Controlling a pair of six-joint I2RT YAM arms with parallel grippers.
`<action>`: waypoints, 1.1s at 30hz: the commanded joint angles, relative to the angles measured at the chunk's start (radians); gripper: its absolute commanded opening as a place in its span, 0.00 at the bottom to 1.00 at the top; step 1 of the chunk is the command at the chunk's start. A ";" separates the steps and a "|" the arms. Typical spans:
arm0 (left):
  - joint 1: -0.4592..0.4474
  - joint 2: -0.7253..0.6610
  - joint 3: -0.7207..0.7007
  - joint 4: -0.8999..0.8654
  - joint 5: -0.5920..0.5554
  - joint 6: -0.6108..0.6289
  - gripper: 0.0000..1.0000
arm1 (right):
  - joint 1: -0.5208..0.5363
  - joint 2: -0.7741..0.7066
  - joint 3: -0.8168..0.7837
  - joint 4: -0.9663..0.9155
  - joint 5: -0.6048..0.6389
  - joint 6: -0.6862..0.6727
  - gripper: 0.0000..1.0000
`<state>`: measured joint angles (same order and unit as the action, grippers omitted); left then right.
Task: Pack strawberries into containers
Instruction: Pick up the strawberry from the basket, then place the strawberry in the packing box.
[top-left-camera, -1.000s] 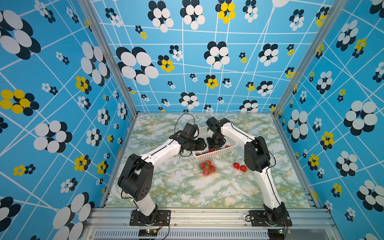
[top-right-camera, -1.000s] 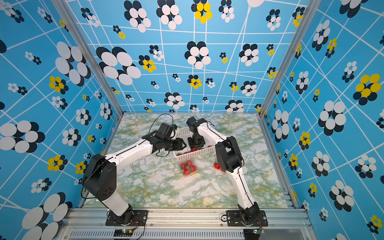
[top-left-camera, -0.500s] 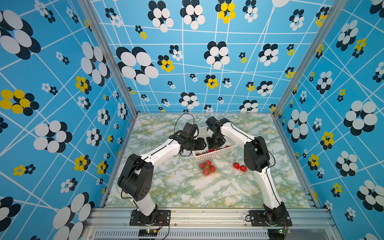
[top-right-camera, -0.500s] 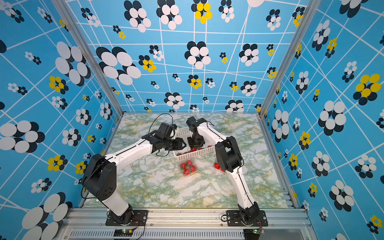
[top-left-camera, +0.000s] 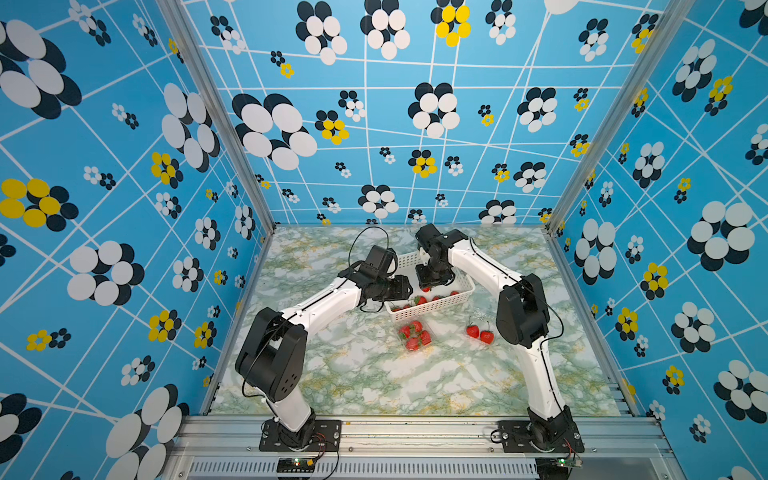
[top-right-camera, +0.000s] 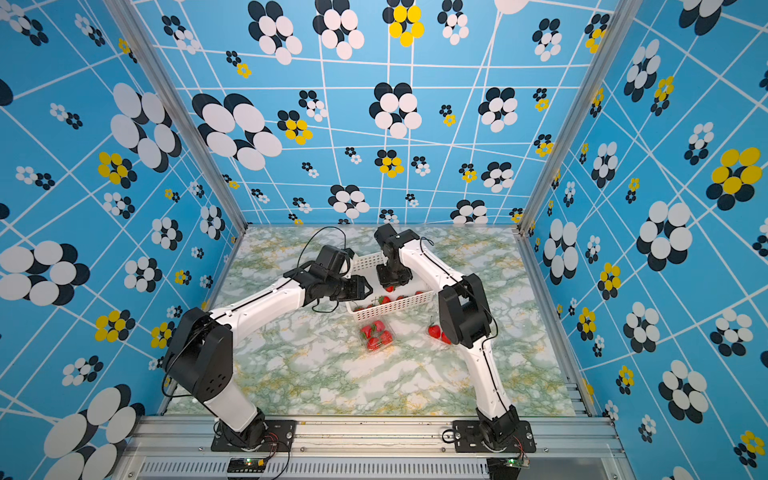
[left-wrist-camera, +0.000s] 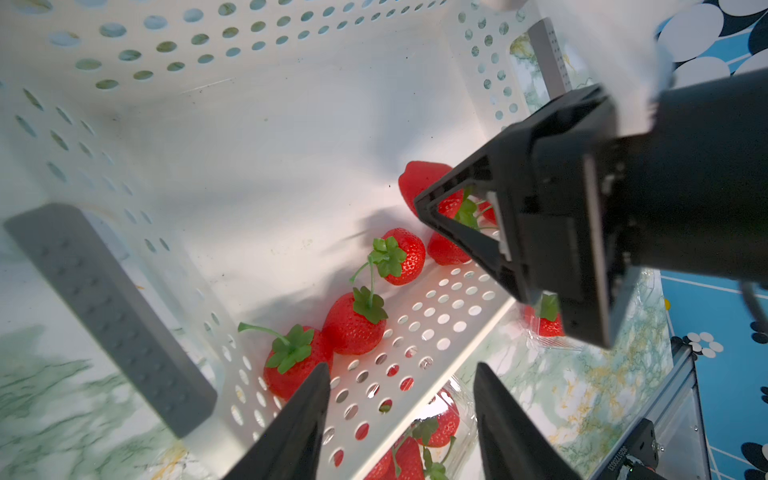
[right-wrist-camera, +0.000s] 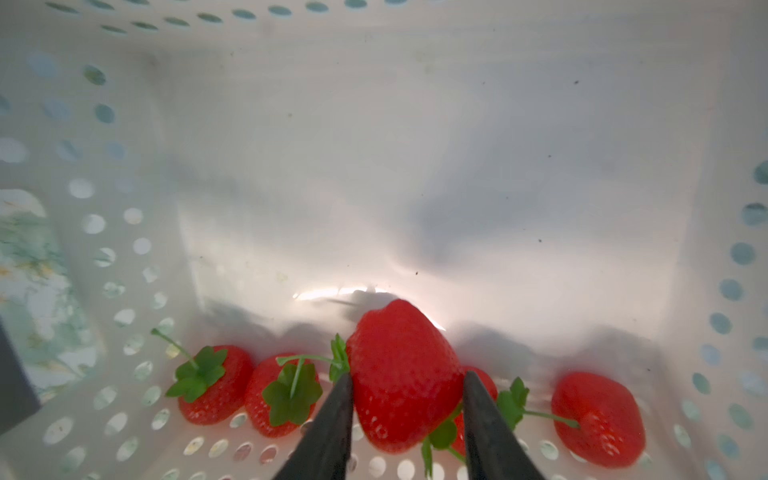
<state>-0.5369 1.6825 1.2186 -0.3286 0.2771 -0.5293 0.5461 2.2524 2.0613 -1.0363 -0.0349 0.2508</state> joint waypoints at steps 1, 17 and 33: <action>0.000 -0.012 0.026 -0.001 0.014 0.023 0.57 | -0.016 -0.109 -0.013 0.004 0.034 0.016 0.20; -0.161 0.102 0.192 -0.045 -0.003 0.023 0.57 | -0.125 -0.638 -0.679 0.114 0.085 0.080 0.20; -0.292 0.215 0.298 -0.070 -0.008 0.011 0.57 | -0.197 -0.697 -1.008 0.268 0.060 0.096 0.21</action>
<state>-0.8146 1.8736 1.4910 -0.3710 0.2760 -0.5228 0.3607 1.5288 1.0679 -0.8131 0.0284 0.3378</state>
